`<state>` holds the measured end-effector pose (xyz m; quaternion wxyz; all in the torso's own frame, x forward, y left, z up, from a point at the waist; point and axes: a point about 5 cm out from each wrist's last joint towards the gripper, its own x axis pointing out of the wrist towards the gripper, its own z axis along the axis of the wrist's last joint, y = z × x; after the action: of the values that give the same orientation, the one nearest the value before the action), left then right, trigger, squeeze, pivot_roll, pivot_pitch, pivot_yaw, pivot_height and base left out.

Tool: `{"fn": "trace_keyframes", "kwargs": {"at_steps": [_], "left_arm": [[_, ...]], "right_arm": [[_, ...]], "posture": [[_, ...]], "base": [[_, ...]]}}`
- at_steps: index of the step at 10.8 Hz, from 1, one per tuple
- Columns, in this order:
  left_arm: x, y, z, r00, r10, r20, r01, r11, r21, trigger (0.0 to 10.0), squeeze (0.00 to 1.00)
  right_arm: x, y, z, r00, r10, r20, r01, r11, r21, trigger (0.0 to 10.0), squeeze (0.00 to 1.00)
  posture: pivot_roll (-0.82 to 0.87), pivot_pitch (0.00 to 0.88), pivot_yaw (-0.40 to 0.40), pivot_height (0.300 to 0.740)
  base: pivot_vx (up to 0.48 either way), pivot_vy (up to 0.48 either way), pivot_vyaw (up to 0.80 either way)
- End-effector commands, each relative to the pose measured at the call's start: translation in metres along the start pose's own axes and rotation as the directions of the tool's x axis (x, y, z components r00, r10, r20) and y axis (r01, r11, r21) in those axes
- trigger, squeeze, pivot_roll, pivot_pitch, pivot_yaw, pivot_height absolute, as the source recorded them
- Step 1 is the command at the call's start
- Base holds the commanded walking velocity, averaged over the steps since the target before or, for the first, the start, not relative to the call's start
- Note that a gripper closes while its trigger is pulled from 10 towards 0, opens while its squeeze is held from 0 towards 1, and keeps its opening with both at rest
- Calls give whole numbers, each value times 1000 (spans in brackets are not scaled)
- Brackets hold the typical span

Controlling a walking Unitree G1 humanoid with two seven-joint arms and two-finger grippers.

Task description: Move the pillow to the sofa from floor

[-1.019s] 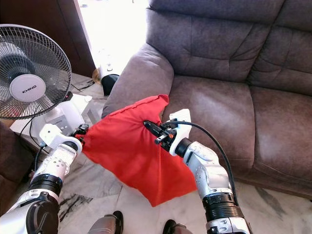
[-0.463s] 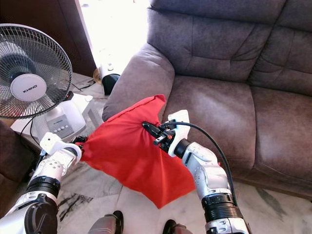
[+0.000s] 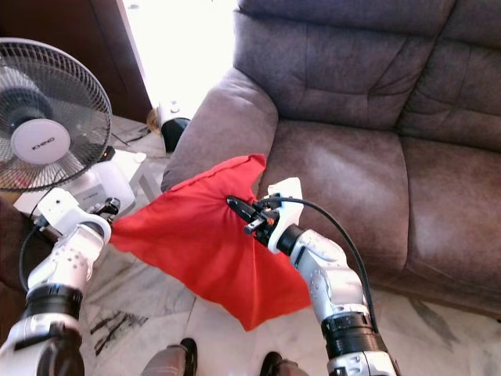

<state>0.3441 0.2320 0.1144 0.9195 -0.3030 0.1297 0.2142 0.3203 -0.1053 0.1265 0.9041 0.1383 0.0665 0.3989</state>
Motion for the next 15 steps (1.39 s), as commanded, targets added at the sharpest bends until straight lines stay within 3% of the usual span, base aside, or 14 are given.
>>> {"fn": "trace_keyframes", "kwargs": {"at_steps": [1, 4, 6, 8, 11, 13, 15], "left_arm": [[-4, 4, -3, 1000, 24, -15, -24, 1000, 20, 10000, 0], [-19, 6, -9, 993, 78, -85, -81, 996, -33, 10000, 0], [-22, 3, -14, 989, 91, -114, -94, 995, -21, 10000, 0], [-21, 15, -29, 969, 158, -189, -169, 984, -47, 10000, 0], [-16, 28, -37, 953, 229, -199, -249, 965, -83, 10000, 0], [-10, 26, -35, 967, 178, -183, -213, 957, -195, 10000, 0], [-8, 30, -47, 949, 189, -253, -253, 934, -251, 10000, 0]], "right_arm": [[5, 7, 19, 995, 42, 94, -37, 998, -53, 10000, 0], [6, 7, 15, 995, 32, 92, -28, 998, -48, 10000, 0], [7, 7, 14, 995, 33, 91, -29, 999, -43, 10000, 0], [7, 6, 15, 995, 29, 98, -24, 999, -45, 10000, 0], [8, 3, 18, 993, -16, 118, 21, 999, -37, 10000, 0], [8, 3, 20, 992, -12, 123, 17, 999, -37, 10000, 0], [7, 1, 23, 991, -21, 133, 26, 999, -37, 10000, 0]], "posture": [[186, 205, 10, 740], [197, 196, 17, 740], [197, 188, 20, 740], [191, 179, 24, 740], [185, 171, 25, 740], [180, 172, 22, 740], [179, 183, 18, 740]], "base": [[0, 0, 0], [0, 0, 0], [0, 0, 0], [0, 0, 0], [0, 0, 0], [0, 0, 0], [0, 0, 0]]}}
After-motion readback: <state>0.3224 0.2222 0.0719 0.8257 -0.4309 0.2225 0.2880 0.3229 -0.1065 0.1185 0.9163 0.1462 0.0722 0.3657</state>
